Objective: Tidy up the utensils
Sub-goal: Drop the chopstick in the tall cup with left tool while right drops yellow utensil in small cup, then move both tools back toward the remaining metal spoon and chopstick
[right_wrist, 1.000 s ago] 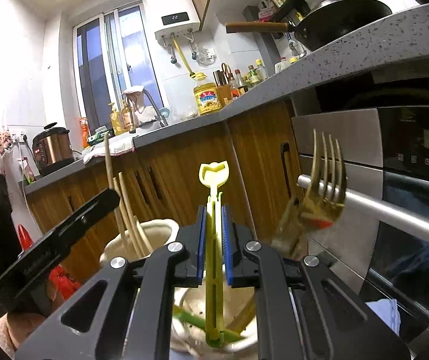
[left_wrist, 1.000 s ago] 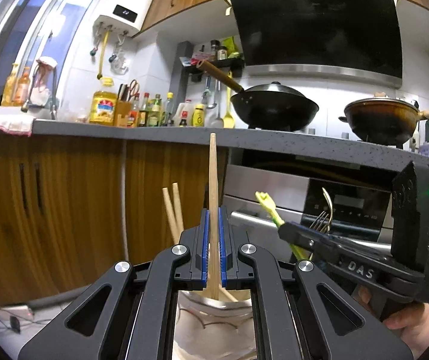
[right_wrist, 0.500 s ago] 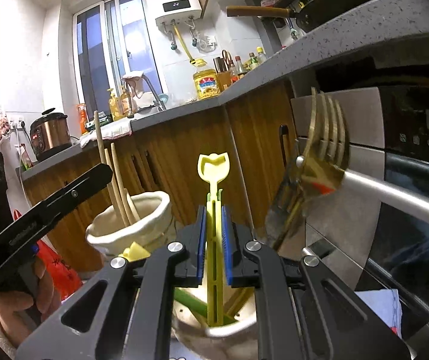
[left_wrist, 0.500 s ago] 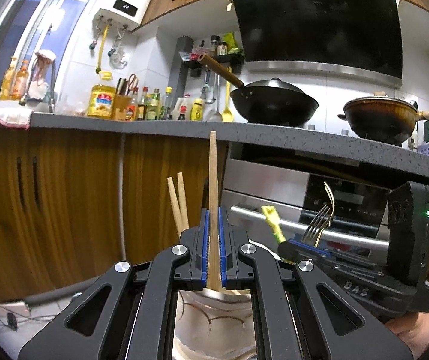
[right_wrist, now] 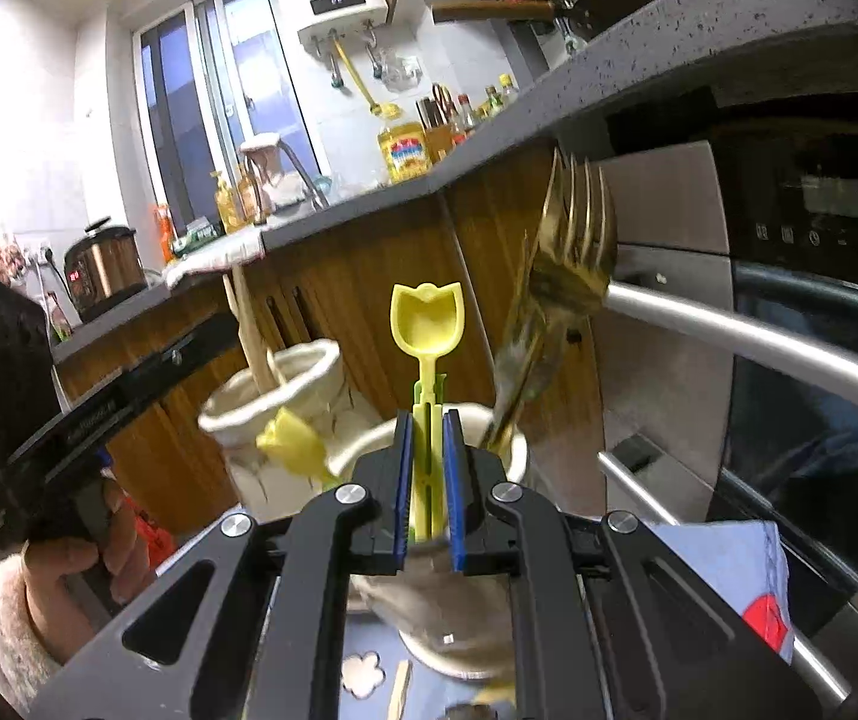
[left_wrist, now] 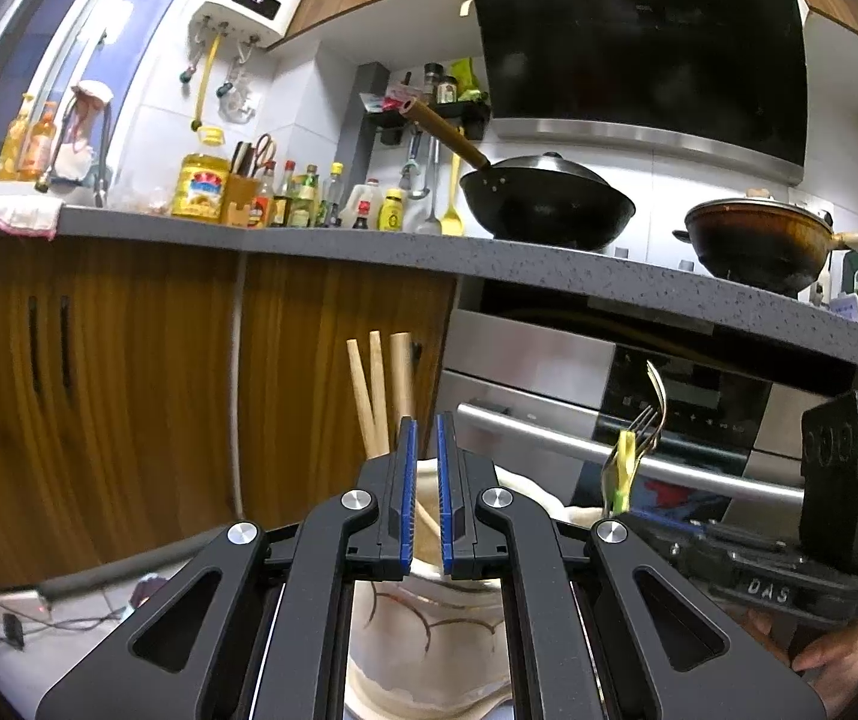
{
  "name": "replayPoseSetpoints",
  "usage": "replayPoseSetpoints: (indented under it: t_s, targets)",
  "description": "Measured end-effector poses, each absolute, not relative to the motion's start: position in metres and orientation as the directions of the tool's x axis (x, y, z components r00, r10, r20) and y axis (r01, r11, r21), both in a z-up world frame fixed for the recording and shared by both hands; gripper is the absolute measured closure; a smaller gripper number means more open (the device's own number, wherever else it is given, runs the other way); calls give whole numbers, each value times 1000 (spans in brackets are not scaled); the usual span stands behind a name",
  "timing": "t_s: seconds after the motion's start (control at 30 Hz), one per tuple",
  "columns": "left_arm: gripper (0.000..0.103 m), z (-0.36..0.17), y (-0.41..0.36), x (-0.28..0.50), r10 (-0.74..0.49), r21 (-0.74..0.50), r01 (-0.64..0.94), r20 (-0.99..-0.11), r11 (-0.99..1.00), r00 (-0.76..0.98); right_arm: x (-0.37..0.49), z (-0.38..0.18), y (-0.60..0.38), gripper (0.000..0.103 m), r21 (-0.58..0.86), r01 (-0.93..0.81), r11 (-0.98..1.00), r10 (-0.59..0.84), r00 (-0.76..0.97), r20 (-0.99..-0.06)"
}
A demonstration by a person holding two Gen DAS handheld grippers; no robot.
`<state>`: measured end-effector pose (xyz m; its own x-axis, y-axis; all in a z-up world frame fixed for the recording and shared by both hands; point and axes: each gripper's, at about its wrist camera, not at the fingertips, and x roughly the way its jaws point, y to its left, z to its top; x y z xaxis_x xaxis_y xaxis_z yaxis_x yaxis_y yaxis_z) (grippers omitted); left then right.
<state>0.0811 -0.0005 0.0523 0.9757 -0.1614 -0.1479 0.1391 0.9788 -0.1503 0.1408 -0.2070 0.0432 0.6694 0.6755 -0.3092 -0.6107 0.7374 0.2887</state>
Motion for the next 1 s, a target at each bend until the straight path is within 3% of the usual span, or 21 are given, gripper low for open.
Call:
replayPoseSetpoints:
  t_s: [0.23, 0.37, 0.47, 0.5, 0.63, 0.77, 1.0]
  targets:
    - [91, 53, -4, 80, -166, -135, 146, -151, 980, 975, 131, 46, -207, 92, 267, -608, 747, 664, 675, -321]
    - [80, 54, -7, 78, -169, -123, 151, -146, 981, 975, 128, 50, -211, 69, 279, -607, 744, 668, 679, -304]
    - [72, 56, -9, 74, -172, -116, 157, -135, 981, 976, 124, 51, -214, 68, 271, -598, 754, 657, 693, -298]
    - [69, 57, -10, 73, -172, -116, 157, -133, 981, 976, 122, 51, -216, 61, 273, -595, 756, 655, 696, -294]
    - [50, 61, -12, 64, -169, -113, 156, -119, 981, 978, 113, 54, -226, 43, 280, -590, 758, 652, 706, -276]
    - [19, 65, -16, 53, -161, -117, 149, -101, 982, 982, 104, 57, -240, 21, 287, -576, 766, 641, 720, -265]
    - [6, 65, -16, 33, -131, -132, 117, -100, 984, 986, 89, 51, -261, 5, 287, -537, 793, 605, 747, -275]
